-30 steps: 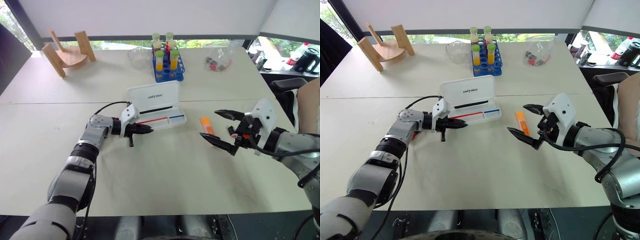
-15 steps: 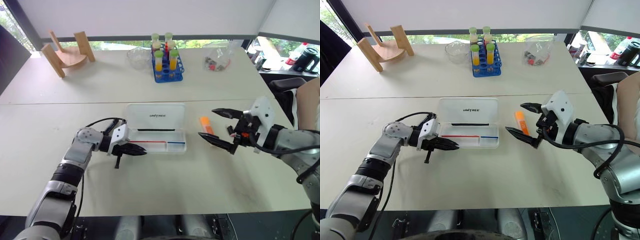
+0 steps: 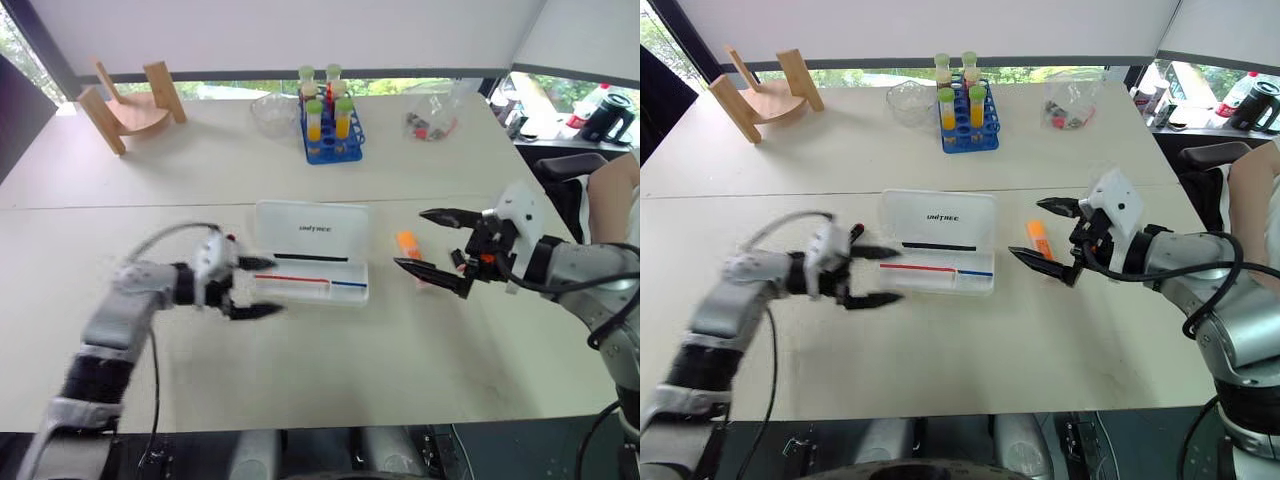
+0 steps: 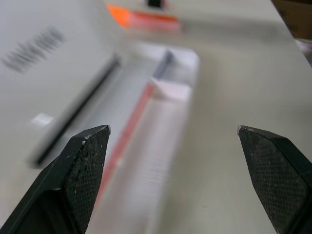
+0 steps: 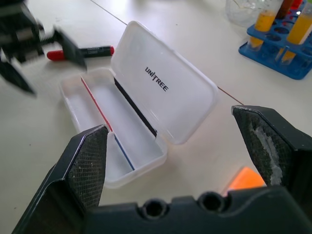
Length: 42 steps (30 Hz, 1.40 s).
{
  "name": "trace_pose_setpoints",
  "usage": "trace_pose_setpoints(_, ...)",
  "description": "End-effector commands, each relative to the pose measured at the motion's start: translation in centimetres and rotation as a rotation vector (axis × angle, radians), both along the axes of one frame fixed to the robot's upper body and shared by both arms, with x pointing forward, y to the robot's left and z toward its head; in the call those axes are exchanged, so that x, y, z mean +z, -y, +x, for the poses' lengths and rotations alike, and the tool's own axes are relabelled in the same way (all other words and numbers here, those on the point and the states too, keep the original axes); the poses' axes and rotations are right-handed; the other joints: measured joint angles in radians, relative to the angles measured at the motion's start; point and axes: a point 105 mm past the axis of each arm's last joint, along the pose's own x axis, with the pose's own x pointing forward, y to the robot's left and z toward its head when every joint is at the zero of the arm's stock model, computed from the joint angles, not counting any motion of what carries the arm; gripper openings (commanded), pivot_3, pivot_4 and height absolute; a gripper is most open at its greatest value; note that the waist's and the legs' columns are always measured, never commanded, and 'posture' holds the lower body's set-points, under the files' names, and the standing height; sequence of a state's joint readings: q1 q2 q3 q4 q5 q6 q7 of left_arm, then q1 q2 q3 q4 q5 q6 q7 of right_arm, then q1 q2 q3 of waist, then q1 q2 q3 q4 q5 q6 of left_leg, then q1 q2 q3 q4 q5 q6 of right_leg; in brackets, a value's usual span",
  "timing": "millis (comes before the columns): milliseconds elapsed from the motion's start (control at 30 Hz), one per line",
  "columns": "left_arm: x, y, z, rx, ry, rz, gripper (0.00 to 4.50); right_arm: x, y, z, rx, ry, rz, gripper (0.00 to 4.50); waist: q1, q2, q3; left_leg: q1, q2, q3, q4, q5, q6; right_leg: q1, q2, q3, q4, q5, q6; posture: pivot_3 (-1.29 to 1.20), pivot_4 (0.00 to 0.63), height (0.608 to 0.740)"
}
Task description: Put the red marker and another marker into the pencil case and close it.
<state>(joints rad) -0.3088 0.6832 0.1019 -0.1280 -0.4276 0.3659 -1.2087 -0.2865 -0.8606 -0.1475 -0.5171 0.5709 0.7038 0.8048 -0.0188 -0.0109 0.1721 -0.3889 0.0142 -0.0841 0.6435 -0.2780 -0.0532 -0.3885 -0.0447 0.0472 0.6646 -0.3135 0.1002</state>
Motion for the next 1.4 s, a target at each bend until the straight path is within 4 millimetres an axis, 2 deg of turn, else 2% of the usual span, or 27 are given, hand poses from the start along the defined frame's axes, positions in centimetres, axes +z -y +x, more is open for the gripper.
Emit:
trace_pose_setpoints(33,2.4,-2.3,-0.2,0.197,0.020,-0.082,4.44,0.8,-0.1,0.2,0.031,0.033,-0.011,4.50,0.002,0.002,0.001,0.000,0.000,0.000,0.001,0.000,0.000,0.000,-0.001,0.000,0.000,0.000,0.000,0.00,0.150,0.740)
trace_pose_setpoints(167,2.1,-6.2,1.2,0.522,0.013,-0.119,4.44,1.1,-0.3,0.9,0.062,0.032,-0.010,4.50,0.004,0.003,0.002,0.000,-0.002,0.001,0.003,0.000,0.000,0.001,-0.002,0.000,0.001,0.001,0.001,0.00,0.150,0.740)
trace_pose_setpoints(233,1.1,-8.1,2.2,0.696,0.024,-0.126,4.44,1.1,-0.5,1.1,0.076,0.032,-0.016,4.50,0.006,0.003,0.002,0.000,-0.002,0.001,0.004,0.000,0.000,0.001,-0.001,0.000,0.001,0.001,0.001,0.00,0.150,0.740)
trace_pose_setpoints(300,-0.1,-9.2,2.5,0.802,-0.007,-0.165,4.44,1.2,-0.5,1.3,0.083,0.031,-0.020,4.50,0.007,0.003,0.002,-0.001,-0.002,0.001,0.004,0.000,0.000,0.001,-0.001,-0.001,0.001,0.001,0.001,0.00,0.150,0.740)
trace_pose_setpoints(467,-4.1,-8.7,2.9,0.864,-0.109,-0.161,4.44,1.4,-0.6,1.1,0.118,0.006,-0.014,4.50,0.006,0.002,0.002,-0.002,-0.002,0.001,0.003,0.000,0.000,-0.001,-0.002,0.000,0.000,0.001,0.001,0.00,0.150,0.740)
trace_pose_setpoints(600,-6.7,-8.0,3.6,0.855,-0.175,-0.135,4.44,1.1,-0.9,-0.9,0.219,-0.073,-0.033,4.50,0.009,0.002,0.002,-0.002,-0.003,0.002,0.004,0.000,0.000,0.000,-0.002,-0.001,0.001,0.001,0.001,0.00,0.150,0.740)
trace_pose_setpoints(733,-8.0,-8.0,4.2,0.850,-0.200,-0.112,4.44,1.0,-1.2,-2.7,0.295,-0.134,-0.040,4.50,0.008,0.003,0.002,-0.002,-0.003,0.002,0.004,0.000,0.000,0.000,-0.002,-0.001,0.001,0.001,0.001,0.00,0.150,0.740)
trace_pose_setpoints(833,-8.4,-8.2,4.7,0.852,-0.216,-0.107,3.54,0.9,-1.6,-3.7,0.335,-0.146,-0.059,4.50,0.008,0.003,0.002,-0.001,-0.003,0.002,0.004,0.000,0.000,0.001,-0.002,-0.001,0.001,0.001,0.001,0.00,0.150,0.740)
trace_pose_setpoints(900,-8.5,-8.1,4.8,0.841,-0.220,-0.107,2.55,1.0,-1.7,-3.7,0.334,-0.144,-0.057,4.50,0.008,0.003,0.002,-0.001,-0.003,0.002,0.004,0.000,0.000,0.001,-0.002,-0.001,0.001,0.001,0.001,0.00,0.150,0.740)
trace_pose_setpoints(1033,-7.3,-7.6,4.7,0.793,-0.219,-0.119,0.55,1.0,-1.5,-3.1,0.304,-0.125,-0.066,4.50,0.009,0.003,0.002,-0.001,-0.004,0.002,0.004,0.000,0.000,0.002,-0.003,-0.001,0.001,0.001,0.001,0.00,0.150,0.740)
trace_pose_setpoints(1067,-7.1,-7.5,4.8,0.789,-0.219,-0.119,0.35,1.0,-1.4,-3.0,0.300,-0.121,-0.065,4.50,0.009,0.003,0.002,-0.001,-0.004,0.002,0.004,0.000,0.000,0.001,-0.003,-0.001,0.001,0.001,0.001,0.00,0.150,0.740)
trace_pose_setpoints(1133,-5.7,-7.2,4.7,0.757,-0.198,-0.139,0.37,1.1,-1.5,-2.9,0.295,-0.114,-0.058,4.50,0.008,0.003,0.002,-0.002,-0.004,0.002,0.004,0.000,0.000,0.001,-0.003,-0.001,0.001,0.001,0.001,0.00,0.150,0.740)
trace_pose_setpoints(1267,-1.0,-6.7,4.3,0.666,-0.109,-0.201,0.37,1.1,-1.7,-2.9,0.289,-0.106,-0.052,4.50,0.006,0.001,0.003,-0.002,-0.003,0.001,0.004,0.000,0.000,-0.001,-0.002,-0.001,0.001,0.001,0.001,0.00,0.150,0.740)
trace_pose_setpoints(1400,4.8,-3.5,2.9,0.383,0.000,-0.222,0.37,1.2,-1.4,-3.0,0.275,-0.098,-0.058,4.50,0.007,0.001,0.004,-0.003,-0.003,0.001,0.004,0.000,-0.001,-0.001,-0.002,-0.001,0.001,0.001,0.001,0.00,0.150,0.740)
